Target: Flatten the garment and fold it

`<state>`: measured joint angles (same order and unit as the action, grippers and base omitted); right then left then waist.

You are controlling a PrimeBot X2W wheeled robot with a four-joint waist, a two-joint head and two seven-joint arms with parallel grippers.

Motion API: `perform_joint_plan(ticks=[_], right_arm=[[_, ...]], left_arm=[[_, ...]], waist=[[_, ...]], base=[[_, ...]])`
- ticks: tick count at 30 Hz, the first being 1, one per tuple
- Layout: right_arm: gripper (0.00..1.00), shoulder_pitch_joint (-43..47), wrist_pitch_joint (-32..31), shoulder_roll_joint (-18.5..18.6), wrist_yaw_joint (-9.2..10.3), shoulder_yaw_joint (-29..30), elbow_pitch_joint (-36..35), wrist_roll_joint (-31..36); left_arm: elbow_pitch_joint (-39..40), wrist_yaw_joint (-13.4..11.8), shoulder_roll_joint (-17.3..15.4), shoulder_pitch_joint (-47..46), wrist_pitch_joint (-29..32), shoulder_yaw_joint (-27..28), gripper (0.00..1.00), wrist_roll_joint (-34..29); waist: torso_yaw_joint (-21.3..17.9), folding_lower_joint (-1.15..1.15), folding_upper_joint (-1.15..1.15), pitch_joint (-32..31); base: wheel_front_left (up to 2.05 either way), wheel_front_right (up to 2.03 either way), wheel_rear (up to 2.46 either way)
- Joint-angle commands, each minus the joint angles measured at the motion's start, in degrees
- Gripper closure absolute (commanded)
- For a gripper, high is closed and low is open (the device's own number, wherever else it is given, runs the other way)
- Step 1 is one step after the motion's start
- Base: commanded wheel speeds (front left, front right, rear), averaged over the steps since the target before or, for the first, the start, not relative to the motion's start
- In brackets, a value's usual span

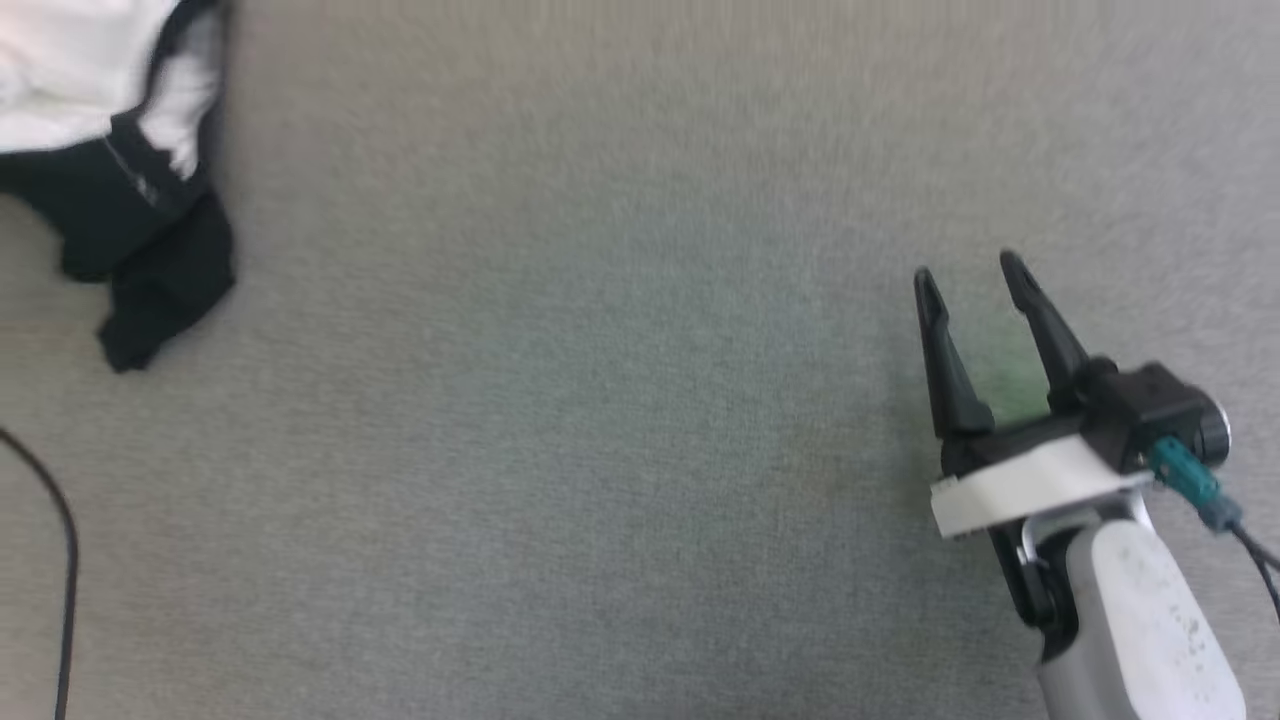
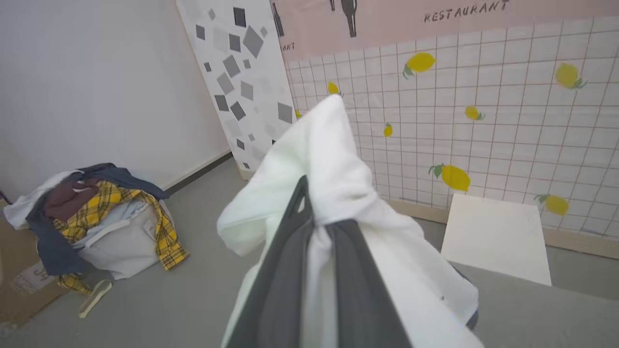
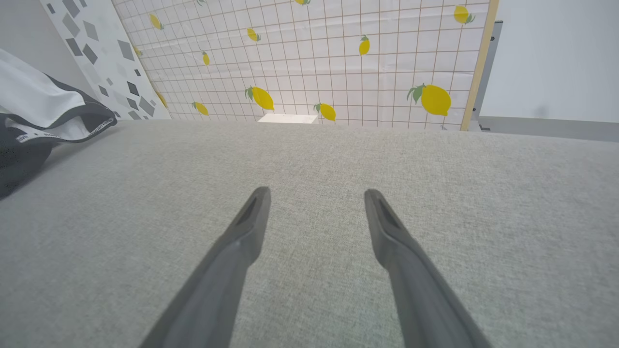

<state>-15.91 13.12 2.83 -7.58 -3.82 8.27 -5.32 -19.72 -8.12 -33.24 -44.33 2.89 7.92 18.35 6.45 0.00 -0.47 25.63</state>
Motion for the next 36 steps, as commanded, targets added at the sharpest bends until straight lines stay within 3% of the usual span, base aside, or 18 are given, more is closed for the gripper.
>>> perform_joint_plan(ticks=[1, 8, 20, 30, 36], right_arm=[[0.00, 1.3, 0.4, 0.0, 0.09, 0.4, 0.3, -0.7], [0.00, 5.6, 0.6, 0.0, 0.09, 2.3, 1.1, -1.9], [0.00, 9.4, -1.3, 0.0, 0.09, 2.4, -1.0, -2.4], [0.00, 10.5, -2.9, 0.0, 0.09, 2.3, -2.8, -1.9], [0.00, 10.7, -3.5, 0.0, 0.09, 1.6, -3.4, -2.0]], left_arm=[[0.1, 0.9, -0.7, -2.1, -3.4, -1.1, 1.00, -1.7], [0.5, 5.4, 2.8, -10.2, -11.2, -8.0, 1.00, -3.4], [3.5, 10.8, 14.6, -19.4, -8.3, -18.0, 1.00, 0.3], [4.8, 12.5, 26.0, -15.6, -6.2, -22.0, 1.00, 9.0], [0.2, 13.2, 29.2, -7.3, -2.8, -26.9, 1.00, 14.2]], waist=[[1.0, 0.00, 0.45, -9.9], [-0.5, 0.00, 0.45, -17.6], [-8.7, 0.00, 0.45, -22.6], [-15.7, 0.00, 0.45, -22.2], [-18.6, 0.00, 0.45, -21.4]], base=[[0.00, 0.00, 0.00], [0.00, 0.00, 0.00], [0.00, 0.00, 0.00], [0.00, 0.00, 0.00], [0.00, 0.00, 0.00]])
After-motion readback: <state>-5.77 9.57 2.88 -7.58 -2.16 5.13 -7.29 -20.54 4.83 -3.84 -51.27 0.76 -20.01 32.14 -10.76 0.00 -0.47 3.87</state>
